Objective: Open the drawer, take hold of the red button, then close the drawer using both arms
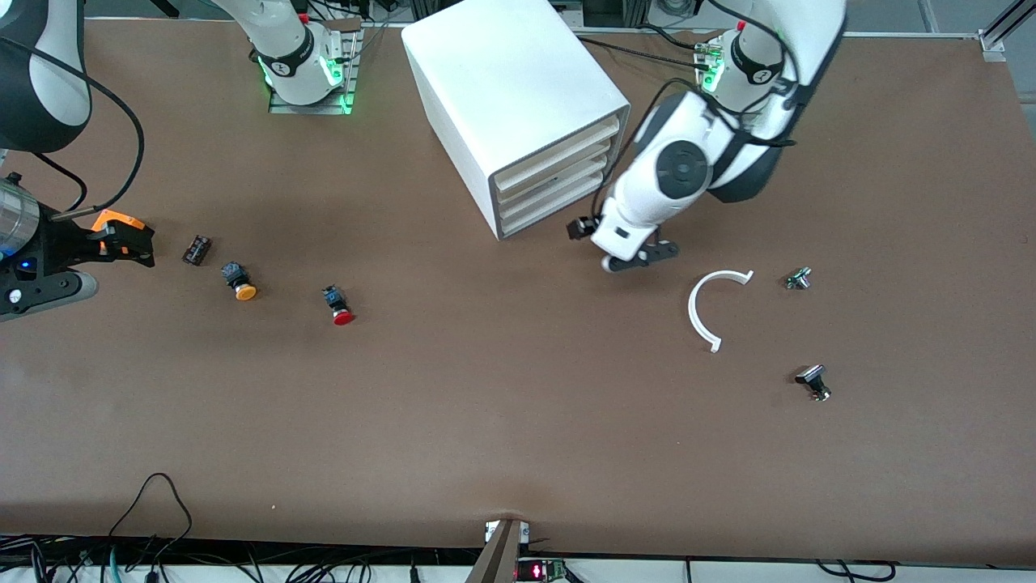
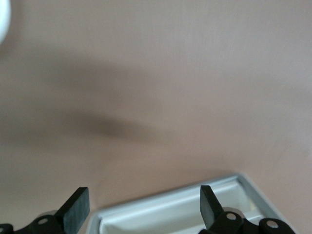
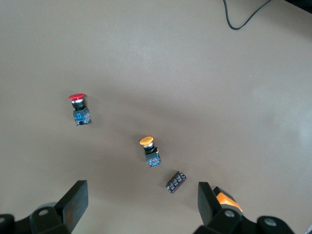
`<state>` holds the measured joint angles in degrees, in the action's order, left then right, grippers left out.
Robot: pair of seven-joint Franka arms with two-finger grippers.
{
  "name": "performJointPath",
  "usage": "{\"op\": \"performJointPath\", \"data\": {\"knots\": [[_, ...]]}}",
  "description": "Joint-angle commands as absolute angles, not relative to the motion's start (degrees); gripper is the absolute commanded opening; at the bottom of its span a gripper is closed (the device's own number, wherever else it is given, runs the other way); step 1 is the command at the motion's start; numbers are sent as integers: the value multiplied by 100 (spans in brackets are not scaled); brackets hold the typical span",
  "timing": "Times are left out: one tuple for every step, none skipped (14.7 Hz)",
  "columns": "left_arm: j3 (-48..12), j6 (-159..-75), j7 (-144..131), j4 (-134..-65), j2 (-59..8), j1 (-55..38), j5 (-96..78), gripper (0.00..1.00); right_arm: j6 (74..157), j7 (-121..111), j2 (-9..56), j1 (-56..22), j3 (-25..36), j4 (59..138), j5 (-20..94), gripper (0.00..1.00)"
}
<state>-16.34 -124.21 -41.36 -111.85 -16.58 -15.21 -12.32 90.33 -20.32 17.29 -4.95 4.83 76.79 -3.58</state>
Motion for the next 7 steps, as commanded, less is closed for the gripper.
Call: {"op": "performJointPath", "data": {"knots": [[-1416, -12296, -3369, -11232, -1127, -1328, -1301, 100, 8895, -2241, 1653, -492, 518, 7620, -369, 100], [-1311, -12200, -3097, -11224, -968, -1214, -1179, 100, 8895, -2163, 1583, -492, 519, 7620, -369, 100], [-1240, -12104, -2781, -11206, -810, -1100, -986, 100, 8895, -2162, 1399, -492, 519, 7664, -343, 100], [-1178, -11815, -2490, -11049, -695, -986, -741, 100, 8886, -2223, 1337, -492, 553, 7716, -334, 100], [-1169, -11290, -2296, -10778, -660, -906, -521, 100, 8868, -2232, 1327, -483, 562, 7734, -334, 100], [-1160, -10798, -2216, -10462, -659, -844, -345, 100, 8851, -2232, 1318, -483, 571, 7769, -325, 100], [-1143, -10410, -2206, -10241, -616, -792, -186, 100, 8833, -2232, 1301, -483, 563, 7787, -334, 100]]}}
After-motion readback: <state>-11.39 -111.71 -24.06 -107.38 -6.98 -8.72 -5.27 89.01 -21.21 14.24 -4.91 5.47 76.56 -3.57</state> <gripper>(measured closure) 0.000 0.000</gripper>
